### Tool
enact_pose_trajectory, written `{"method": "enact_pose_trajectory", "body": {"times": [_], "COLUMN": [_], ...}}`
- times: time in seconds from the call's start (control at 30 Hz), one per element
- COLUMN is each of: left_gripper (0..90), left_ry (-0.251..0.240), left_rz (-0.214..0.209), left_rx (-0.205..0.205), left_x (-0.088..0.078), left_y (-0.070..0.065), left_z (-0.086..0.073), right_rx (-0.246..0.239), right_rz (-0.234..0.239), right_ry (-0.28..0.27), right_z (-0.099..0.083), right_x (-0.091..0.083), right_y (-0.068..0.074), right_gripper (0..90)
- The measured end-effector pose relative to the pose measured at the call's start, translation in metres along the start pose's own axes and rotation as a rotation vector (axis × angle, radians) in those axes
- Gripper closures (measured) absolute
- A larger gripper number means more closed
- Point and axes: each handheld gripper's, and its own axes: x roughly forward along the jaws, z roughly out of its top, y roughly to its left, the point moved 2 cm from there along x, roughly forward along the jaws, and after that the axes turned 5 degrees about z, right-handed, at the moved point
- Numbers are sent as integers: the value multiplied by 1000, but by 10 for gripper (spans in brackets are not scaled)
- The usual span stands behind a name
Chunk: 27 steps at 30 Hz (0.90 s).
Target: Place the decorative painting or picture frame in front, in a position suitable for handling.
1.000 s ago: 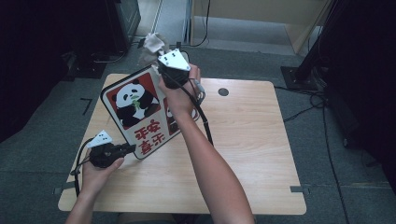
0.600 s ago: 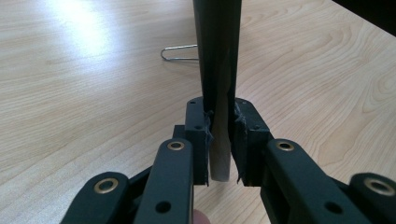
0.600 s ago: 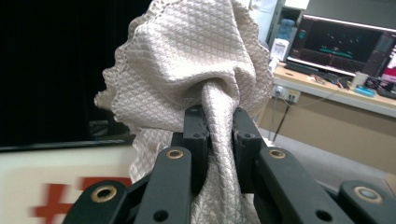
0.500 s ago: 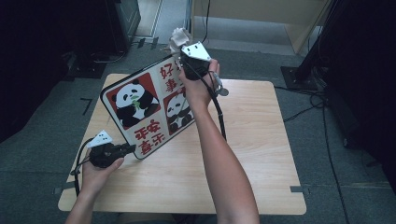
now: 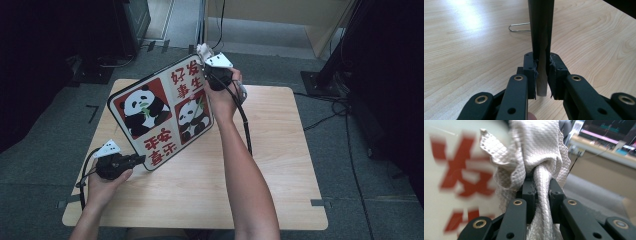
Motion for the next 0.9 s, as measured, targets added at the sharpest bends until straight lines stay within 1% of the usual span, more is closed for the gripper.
{"method": "enact_pose_trajectory", "body": {"times": [0.2, 0.23, 0.4, 0.53, 0.8, 0.9], "left_gripper": [793, 793, 793, 793, 794, 794], "left_ry": [0, 0, 3, 3, 5, 5], "left_rz": [0, 1, 2, 4, 2, 2], "left_rx": [-1, -1, 0, 0, 3, 2], "left_x": [0, 0, 0, 0, 0, 0], "left_y": [0, 0, 0, -1, -1, -1], "left_z": [0, 0, 0, 0, 0, 0], "right_rx": [12, 21, 54, 58, 28, 34], "right_rz": [24, 25, 34, 40, 62, 68], "right_ry": [48, 56, 91, 125, 202, 221], "right_z": [-37, -45, -72, -92, -121, -129], "right_x": [5, 5, 8, 10, 11, 11], "right_y": [1, 2, 4, 6, 7, 7], "right_gripper": [803, 803, 805, 812, 815, 815]}}
